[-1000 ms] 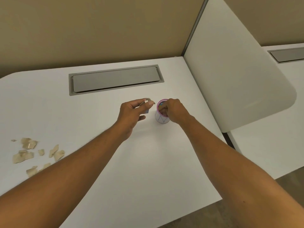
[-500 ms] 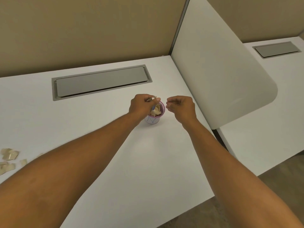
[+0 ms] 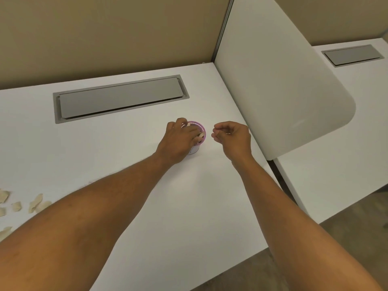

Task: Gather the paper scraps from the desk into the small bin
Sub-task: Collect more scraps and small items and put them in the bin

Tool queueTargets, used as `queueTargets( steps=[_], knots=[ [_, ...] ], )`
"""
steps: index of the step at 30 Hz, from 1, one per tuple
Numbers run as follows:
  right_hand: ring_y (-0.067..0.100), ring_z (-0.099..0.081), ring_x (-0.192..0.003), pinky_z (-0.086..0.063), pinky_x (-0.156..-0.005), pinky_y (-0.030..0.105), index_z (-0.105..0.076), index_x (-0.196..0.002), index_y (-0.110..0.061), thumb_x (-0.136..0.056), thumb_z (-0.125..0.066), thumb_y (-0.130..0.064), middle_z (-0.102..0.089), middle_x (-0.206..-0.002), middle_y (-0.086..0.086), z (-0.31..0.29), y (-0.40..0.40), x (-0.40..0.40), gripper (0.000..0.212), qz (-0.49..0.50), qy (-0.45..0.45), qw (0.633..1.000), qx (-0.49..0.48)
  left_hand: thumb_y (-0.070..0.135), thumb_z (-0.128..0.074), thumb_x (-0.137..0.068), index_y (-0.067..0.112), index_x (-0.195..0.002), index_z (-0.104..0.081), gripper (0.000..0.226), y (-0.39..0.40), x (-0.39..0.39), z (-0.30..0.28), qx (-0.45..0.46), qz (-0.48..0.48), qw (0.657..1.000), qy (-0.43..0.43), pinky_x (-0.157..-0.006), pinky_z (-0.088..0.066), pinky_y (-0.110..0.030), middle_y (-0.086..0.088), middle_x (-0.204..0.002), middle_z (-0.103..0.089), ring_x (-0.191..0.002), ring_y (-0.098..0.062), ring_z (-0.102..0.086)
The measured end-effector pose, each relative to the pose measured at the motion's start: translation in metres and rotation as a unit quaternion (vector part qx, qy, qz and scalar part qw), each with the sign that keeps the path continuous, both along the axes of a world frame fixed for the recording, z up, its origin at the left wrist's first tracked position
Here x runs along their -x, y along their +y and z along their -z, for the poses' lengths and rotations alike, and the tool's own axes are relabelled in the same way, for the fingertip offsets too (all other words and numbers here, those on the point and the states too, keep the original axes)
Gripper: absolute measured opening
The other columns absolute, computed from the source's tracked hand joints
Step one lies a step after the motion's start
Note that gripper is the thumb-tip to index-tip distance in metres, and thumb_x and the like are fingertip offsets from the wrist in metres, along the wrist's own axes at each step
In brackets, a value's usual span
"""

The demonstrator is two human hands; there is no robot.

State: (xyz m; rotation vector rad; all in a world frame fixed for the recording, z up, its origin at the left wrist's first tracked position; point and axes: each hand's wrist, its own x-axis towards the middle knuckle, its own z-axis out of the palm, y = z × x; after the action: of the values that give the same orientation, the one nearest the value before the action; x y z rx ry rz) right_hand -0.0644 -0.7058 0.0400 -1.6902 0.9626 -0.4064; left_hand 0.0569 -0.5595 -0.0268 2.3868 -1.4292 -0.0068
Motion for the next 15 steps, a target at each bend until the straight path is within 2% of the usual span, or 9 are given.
queueTargets(
  steps=[3, 6, 9, 11, 15],
  knots=[
    [0.023, -0.079, -0.079, -0.065, -0.086, 0.043, -0.079, -0.092, -0.009, -0.087, -0.065, 0.005, -0.078, -0.088, 0.010, 0.002, 0.001, 0.001, 0.020, 0.003, 0.001, 1.000, 0.001, 0.025, -0.054, -0.104, 0.024, -0.124, -0.066, 0.023, 0.005, -0.003, 0.006, 0.000, -0.001, 0.999, -0.053, -0.098, -0.043, -0.043, 0.011, -0.130, -0.067, -0.130, -0.028, -0.051],
    [0.023, -0.079, -0.080, -0.065, -0.086, 0.041, -0.079, -0.094, -0.008, -0.088, -0.065, 0.005, -0.078, -0.089, 0.009, 0.004, 0.004, 0.001, 0.020, 0.006, 0.005, 1.000, 0.002, 0.021, -0.066, -0.099, 0.021, -0.124, -0.071, 0.026, 0.005, -0.007, 0.007, -0.017, 0.031, 0.996, -0.076, -0.107, -0.044, -0.047, 0.005, -0.125, -0.072, -0.122, -0.025, -0.062],
    [0.024, -0.079, -0.082, -0.065, -0.086, 0.041, -0.079, -0.094, -0.007, -0.087, -0.068, 0.004, -0.079, -0.090, 0.010, 0.003, 0.007, 0.000, 0.017, -0.002, 0.002, 1.000, 0.000, 0.028, -0.043, -0.110, 0.025, -0.131, -0.069, 0.034, 0.008, -0.007, 0.007, -0.049, 0.068, 0.995, -0.049, -0.127, -0.022, -0.054, 0.009, -0.131, -0.070, -0.130, -0.016, -0.058],
    [0.026, -0.078, -0.084, -0.065, -0.086, 0.042, -0.079, -0.095, -0.006, -0.087, -0.069, 0.003, -0.079, -0.091, 0.011, 0.003, 0.009, -0.001, 0.016, -0.008, -0.002, 1.000, -0.005, 0.033, -0.026, -0.112, 0.025, -0.136, -0.065, 0.046, 0.010, -0.006, 0.002, -0.066, 0.075, 0.995, -0.014, -0.130, -0.012, -0.054, 0.009, -0.138, -0.066, -0.137, -0.015, -0.052],
    [0.026, -0.077, -0.087, -0.065, -0.085, 0.045, -0.080, -0.093, -0.012, -0.085, -0.071, -0.001, -0.079, -0.092, 0.006, 0.001, 0.019, -0.005, 0.017, -0.045, 0.007, 0.999, 0.005, 0.035, -0.031, -0.109, 0.021, -0.136, -0.066, 0.047, 0.022, -0.003, -0.010, -0.021, 0.060, 0.998, -0.031, -0.127, -0.020, -0.053, 0.005, -0.133, -0.069, -0.131, -0.022, -0.054]
  ],
)
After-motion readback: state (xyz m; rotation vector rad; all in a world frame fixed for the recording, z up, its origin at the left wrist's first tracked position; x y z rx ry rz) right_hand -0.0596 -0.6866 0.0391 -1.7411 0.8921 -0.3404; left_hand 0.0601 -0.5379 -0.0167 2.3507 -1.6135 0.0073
